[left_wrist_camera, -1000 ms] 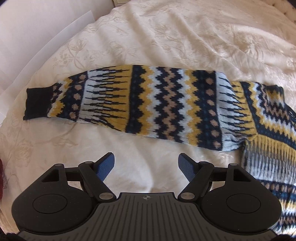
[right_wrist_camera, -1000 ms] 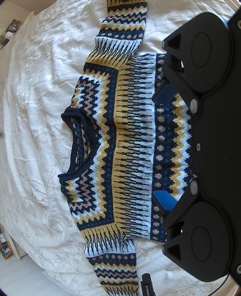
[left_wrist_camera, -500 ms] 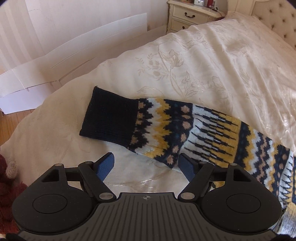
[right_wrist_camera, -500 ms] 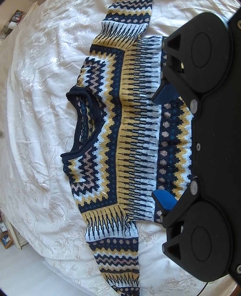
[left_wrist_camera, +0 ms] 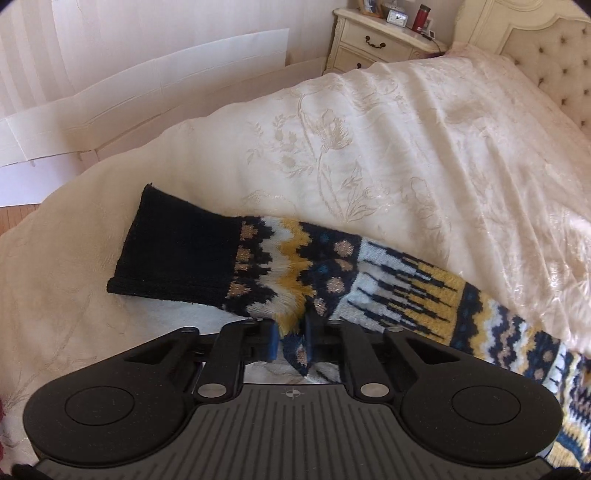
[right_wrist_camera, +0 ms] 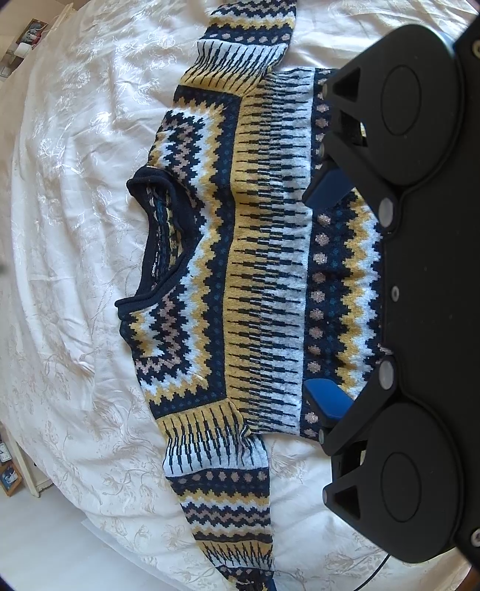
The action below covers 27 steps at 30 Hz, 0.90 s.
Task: Fold small clothes
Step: 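Lift the cuff with the left gripper and fold the sleeve across the sweater body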
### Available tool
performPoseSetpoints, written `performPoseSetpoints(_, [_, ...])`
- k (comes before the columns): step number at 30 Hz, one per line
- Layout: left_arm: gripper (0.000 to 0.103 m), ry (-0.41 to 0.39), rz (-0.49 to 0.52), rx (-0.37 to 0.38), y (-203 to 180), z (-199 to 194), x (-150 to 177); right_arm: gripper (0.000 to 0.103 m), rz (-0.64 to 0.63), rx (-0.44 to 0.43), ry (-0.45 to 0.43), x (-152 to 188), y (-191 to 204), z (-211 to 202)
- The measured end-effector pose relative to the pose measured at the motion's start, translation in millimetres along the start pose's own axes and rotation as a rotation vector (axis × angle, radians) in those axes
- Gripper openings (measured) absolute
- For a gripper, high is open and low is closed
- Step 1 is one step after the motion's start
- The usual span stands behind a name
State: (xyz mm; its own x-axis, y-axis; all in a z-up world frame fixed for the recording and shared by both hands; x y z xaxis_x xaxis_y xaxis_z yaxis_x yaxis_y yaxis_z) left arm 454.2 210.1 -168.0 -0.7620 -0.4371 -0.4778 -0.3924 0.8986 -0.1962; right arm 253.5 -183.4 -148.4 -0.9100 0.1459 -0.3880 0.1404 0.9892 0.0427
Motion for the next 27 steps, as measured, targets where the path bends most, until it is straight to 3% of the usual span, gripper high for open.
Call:
performPoseSetpoints(5, [0.006,-0.111,0.144,0.012,-38,-44,-8,0.095,0.01,-0.021,0.015,5,0,2])
performPoseSetpoints(16, [0.006,-0.285,0.3,0.178,-134,-150,1,0.093,0.005,-0.069,0.007,29,-16,-4])
performPoseSetpoints(22, [0.006,-0.294,0.381,0.257,-200,-184,45,0.093,0.03,-0.079,-0.011,48,-49,-12])
performPoseSetpoints(27, [0.006,-0.258,0.462,0.319,-259,-197,106,0.093,0.071,-0.087,-0.029,64,-86,-21])
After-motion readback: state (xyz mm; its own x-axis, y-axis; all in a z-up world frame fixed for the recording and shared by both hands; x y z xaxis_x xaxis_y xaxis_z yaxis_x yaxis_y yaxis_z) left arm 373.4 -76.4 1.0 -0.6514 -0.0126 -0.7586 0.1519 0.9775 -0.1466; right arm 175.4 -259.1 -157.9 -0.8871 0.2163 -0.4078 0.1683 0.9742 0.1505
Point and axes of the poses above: each gripper's, at about its wrist camera, not at the fingertips, and z roughly the way its jaws point, y to its left, x to its underside, the point moved 9 cm from there along z, roughly the way its jaws point, and after that the axes turned 11 degrees about -z, right-handed, at the moved point
